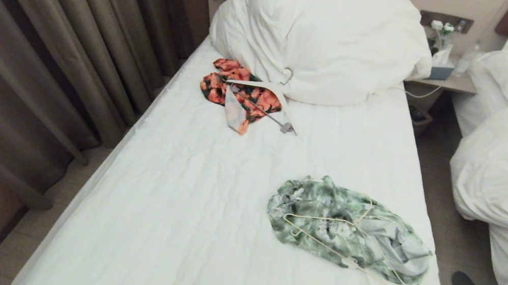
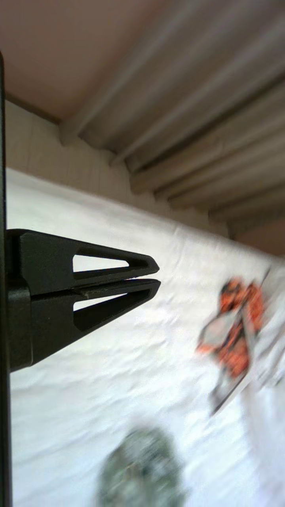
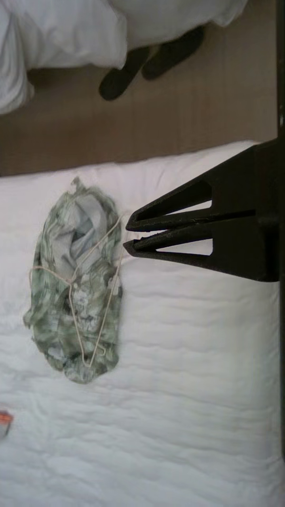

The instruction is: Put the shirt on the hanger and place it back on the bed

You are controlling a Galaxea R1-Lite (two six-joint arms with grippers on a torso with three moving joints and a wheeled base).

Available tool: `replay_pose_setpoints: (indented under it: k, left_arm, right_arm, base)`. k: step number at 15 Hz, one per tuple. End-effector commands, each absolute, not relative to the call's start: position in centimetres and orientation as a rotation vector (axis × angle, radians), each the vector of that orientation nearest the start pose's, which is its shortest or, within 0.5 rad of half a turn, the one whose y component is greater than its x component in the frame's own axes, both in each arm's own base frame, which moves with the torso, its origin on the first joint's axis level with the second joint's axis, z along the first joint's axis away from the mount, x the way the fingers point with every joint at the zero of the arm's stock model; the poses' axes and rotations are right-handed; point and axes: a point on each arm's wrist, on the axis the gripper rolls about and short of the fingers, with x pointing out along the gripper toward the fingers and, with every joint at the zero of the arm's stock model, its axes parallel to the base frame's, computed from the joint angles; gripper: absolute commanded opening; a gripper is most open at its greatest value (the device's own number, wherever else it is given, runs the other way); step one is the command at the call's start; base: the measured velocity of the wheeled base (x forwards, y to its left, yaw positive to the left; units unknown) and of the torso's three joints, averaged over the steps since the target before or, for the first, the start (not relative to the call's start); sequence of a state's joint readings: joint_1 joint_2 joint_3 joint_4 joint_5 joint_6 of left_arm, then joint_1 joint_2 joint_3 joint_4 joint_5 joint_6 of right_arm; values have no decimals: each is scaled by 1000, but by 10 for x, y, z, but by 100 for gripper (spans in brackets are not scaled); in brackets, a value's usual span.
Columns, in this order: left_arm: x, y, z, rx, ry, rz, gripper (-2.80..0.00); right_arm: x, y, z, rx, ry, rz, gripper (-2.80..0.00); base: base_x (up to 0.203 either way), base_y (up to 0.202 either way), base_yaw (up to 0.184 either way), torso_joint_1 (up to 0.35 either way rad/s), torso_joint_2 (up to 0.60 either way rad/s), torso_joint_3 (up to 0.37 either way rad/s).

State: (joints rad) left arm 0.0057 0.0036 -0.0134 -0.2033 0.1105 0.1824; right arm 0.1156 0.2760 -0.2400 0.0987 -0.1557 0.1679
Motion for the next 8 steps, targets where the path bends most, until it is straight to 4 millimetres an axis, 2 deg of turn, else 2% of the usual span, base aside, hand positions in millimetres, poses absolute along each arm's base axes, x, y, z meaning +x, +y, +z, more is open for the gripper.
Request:
replay_pose_setpoints:
  k: [1,3,8]
  left_arm:
    - [-24,2,93,174,-166,120,-280]
    - [-24,1,89,180,-130,64,-280]
    - [-23,0,80,187,-46,2,-280]
  right_arm:
    - [-4,-4,125,149,115,-23,-280]
    - [-3,-3,121,80,119,16,-280]
    - [-5,-5,131,7,-35,-168,-280]
  base:
    - [0,0,0,0,0,0]
    - [0,0,0,0,0,0]
    - [0,0,0,0,0,0]
